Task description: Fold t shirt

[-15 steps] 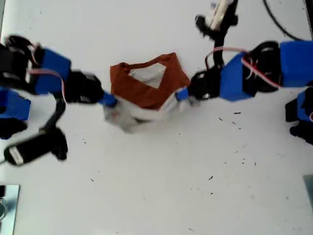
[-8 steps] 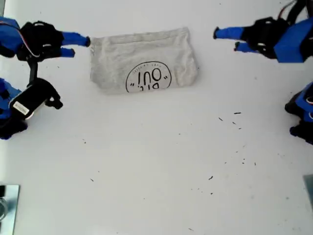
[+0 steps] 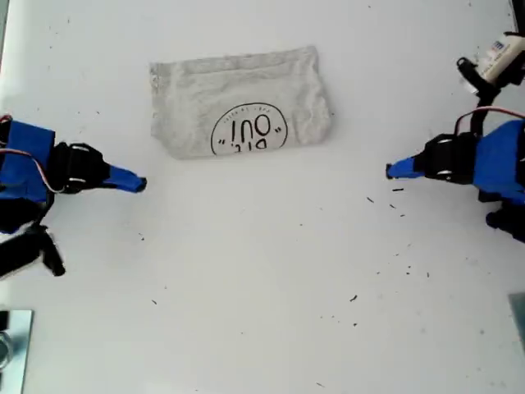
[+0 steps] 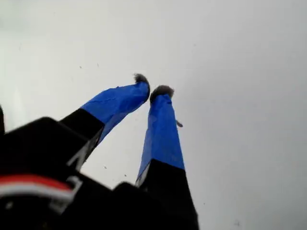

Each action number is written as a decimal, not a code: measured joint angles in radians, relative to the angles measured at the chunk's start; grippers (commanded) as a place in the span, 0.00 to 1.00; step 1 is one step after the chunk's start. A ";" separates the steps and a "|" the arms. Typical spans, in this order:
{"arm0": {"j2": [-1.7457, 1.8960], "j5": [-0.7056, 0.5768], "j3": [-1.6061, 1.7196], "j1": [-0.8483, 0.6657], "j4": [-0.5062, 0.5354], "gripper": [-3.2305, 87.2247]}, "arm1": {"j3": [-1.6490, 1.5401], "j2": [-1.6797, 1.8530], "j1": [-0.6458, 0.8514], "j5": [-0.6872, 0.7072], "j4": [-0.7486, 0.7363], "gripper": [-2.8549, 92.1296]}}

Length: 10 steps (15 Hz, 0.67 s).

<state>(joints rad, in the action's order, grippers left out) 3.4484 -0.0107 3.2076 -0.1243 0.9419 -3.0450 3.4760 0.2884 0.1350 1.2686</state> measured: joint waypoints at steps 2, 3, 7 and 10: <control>0.118 0.021 0.028 0.031 0.080 0.13 | -0.005 -0.012 -0.037 -0.028 0.049 0.07; 0.130 -0.002 0.029 0.071 0.081 0.14 | -0.006 0.000 -0.035 0.015 0.051 0.07; 0.146 -0.095 0.029 0.193 0.081 0.14 | -0.006 0.006 -0.035 0.615 0.052 0.07; 0.146 -0.095 0.029 0.213 0.081 0.14 | -0.006 0.006 -0.035 0.637 0.052 0.07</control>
